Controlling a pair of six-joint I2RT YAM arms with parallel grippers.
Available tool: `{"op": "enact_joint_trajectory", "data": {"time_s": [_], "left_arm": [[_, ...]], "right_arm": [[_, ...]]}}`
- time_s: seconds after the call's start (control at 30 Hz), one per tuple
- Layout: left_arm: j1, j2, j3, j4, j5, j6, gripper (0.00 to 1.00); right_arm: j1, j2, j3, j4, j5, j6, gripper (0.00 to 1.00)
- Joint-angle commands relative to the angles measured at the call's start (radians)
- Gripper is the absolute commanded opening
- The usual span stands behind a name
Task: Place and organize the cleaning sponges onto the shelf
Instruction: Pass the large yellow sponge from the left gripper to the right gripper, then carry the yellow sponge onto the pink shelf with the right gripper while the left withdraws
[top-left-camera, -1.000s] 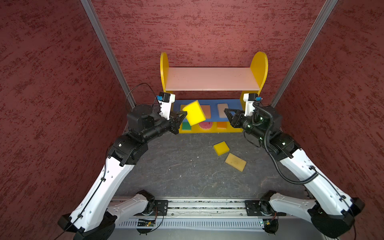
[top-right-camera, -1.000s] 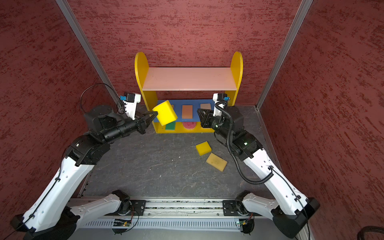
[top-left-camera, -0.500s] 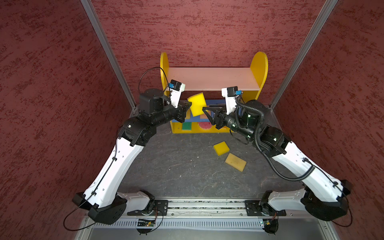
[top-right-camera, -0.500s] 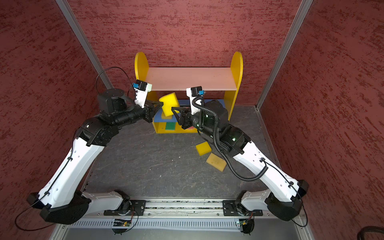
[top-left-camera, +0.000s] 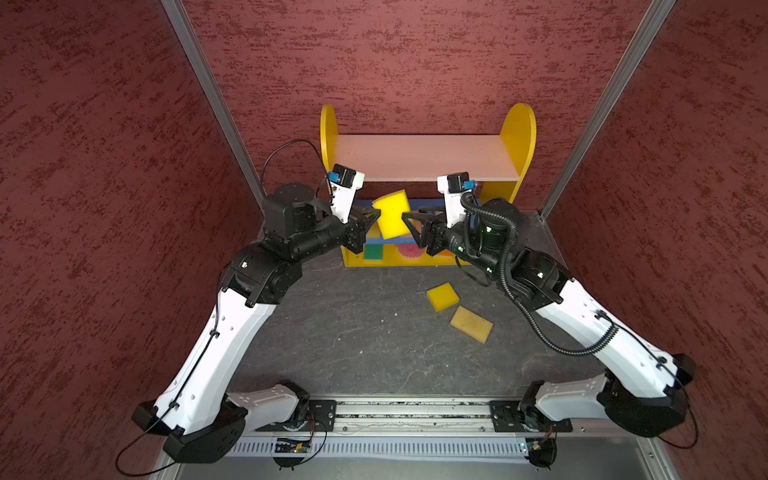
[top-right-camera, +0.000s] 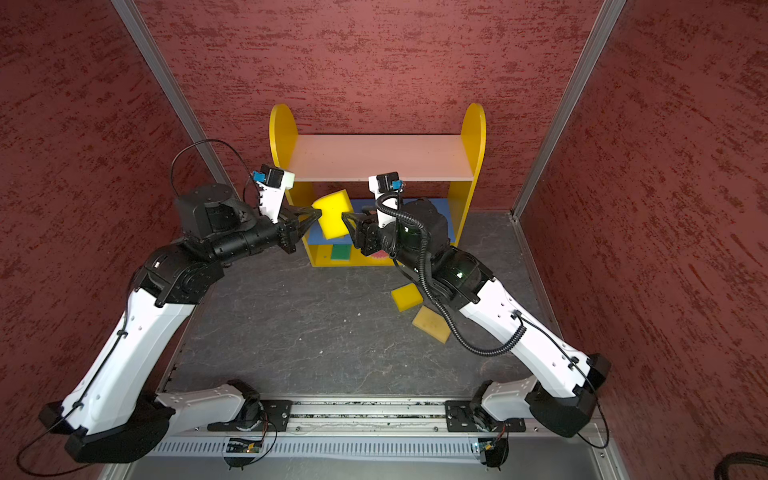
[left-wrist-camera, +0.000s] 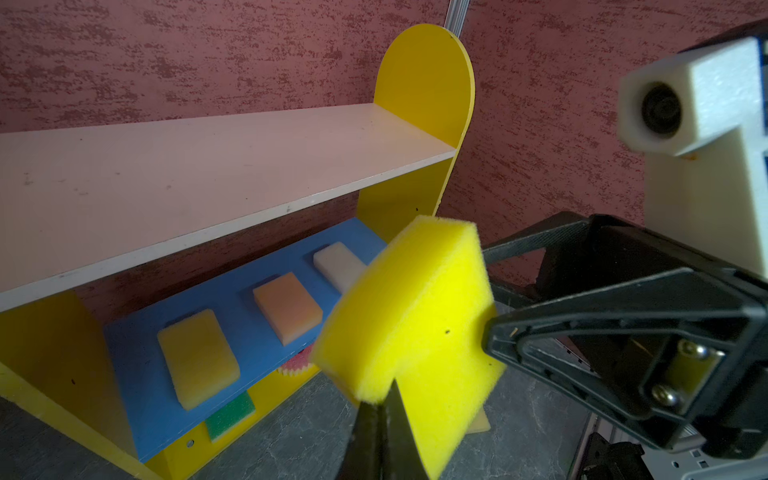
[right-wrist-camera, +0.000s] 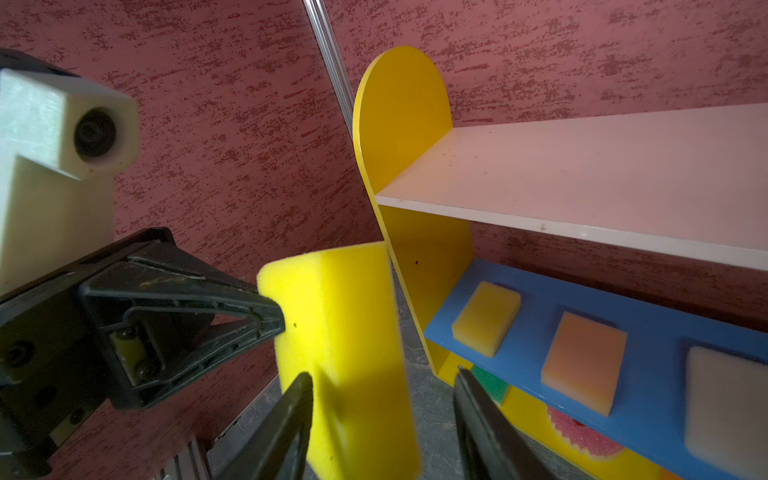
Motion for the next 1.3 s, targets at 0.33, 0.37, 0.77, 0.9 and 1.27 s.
{"op": "enact_joint_trajectory", "data": {"time_s": [0.33, 0.37, 0.77, 0.9, 1.27], "left_arm": [[-0.005, -0.007, -0.037, 0.032, 0.026, -0.018, 0.00], [-0.005, -0.010, -0.042, 0.032, 0.020, -0.018, 0.00], [-0.005, -0.242, -0.222, 0.038, -0.207, -0.069, 0.99], [-0.003, -0.368, -0.318, 0.032, -0.277, -0.071, 0.99], [-0.001, -0.582, -0.507, -0.072, -0.419, -0.137, 0.99]], "right_arm": [[0.004, 0.050, 0.009, 0.093, -0.113, 0.083, 0.01], [0.004, 0.051, 0.009, 0.097, -0.111, 0.083, 0.00], [0.003, 0.146, 0.137, 0.032, 0.029, 0.045, 0.00], [-0.001, 0.215, 0.245, -0.010, 0.090, 0.013, 0.00], [-0.063, 0.566, 0.831, -0.287, 0.111, 0.019, 0.00]]}}
